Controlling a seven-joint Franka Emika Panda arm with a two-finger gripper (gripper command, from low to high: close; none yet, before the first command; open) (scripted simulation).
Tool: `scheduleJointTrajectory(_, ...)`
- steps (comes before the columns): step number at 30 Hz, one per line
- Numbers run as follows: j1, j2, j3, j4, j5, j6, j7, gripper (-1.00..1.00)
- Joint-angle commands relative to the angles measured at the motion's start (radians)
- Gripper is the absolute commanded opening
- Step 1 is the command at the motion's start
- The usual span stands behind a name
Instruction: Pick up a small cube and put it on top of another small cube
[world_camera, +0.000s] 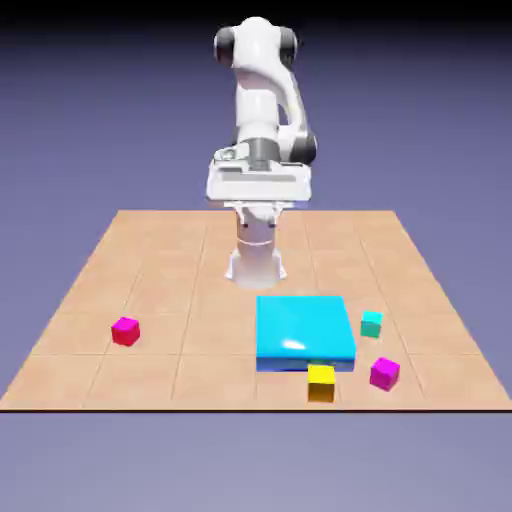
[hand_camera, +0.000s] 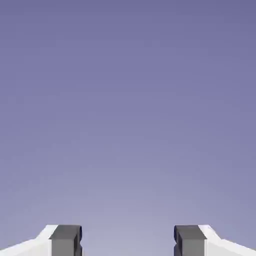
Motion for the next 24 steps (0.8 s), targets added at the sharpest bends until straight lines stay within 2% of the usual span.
scheduleJointTrajectory(1, 0.015, 0.036, 0.007, 0.015, 0.012, 0.000, -0.023, 0.00)
scheduleJointTrajectory(24, 0.363, 0.870, 0.157, 0.355, 0.297, 0.008, -0.558, 0.00)
